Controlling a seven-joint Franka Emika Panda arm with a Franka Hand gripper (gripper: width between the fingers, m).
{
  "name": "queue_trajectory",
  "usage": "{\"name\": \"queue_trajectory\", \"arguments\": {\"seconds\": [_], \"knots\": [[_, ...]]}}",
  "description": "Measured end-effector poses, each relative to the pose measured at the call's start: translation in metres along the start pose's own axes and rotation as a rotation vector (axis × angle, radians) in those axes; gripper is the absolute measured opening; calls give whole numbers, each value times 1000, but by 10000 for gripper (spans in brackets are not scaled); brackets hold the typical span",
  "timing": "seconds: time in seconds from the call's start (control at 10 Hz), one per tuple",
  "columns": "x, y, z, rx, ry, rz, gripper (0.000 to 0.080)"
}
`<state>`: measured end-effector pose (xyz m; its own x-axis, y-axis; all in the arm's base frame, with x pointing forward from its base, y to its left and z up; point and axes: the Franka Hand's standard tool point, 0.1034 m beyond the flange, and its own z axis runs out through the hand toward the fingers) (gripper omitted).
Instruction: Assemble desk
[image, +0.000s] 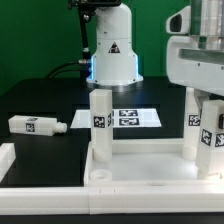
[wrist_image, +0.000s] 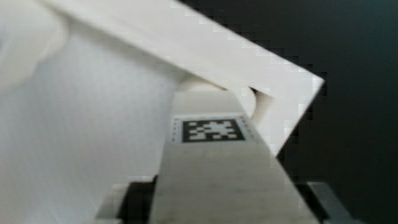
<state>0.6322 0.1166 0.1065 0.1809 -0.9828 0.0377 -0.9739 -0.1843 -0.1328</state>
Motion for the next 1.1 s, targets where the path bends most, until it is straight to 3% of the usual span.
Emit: {"name": "queue_trajectory", "arguments": {"seconds": [0.2, 0.5, 0.6, 0.7, 1.1], "knots": [[4, -1, 0, 11, -20, 199, 284], [3, -1, 1, 10, -19, 145, 284], [5, -2, 0, 12, -14, -27, 463], [8, -5, -3, 21, -12, -254, 582], [10, -6, -4, 20, -8, -594, 645]]}}
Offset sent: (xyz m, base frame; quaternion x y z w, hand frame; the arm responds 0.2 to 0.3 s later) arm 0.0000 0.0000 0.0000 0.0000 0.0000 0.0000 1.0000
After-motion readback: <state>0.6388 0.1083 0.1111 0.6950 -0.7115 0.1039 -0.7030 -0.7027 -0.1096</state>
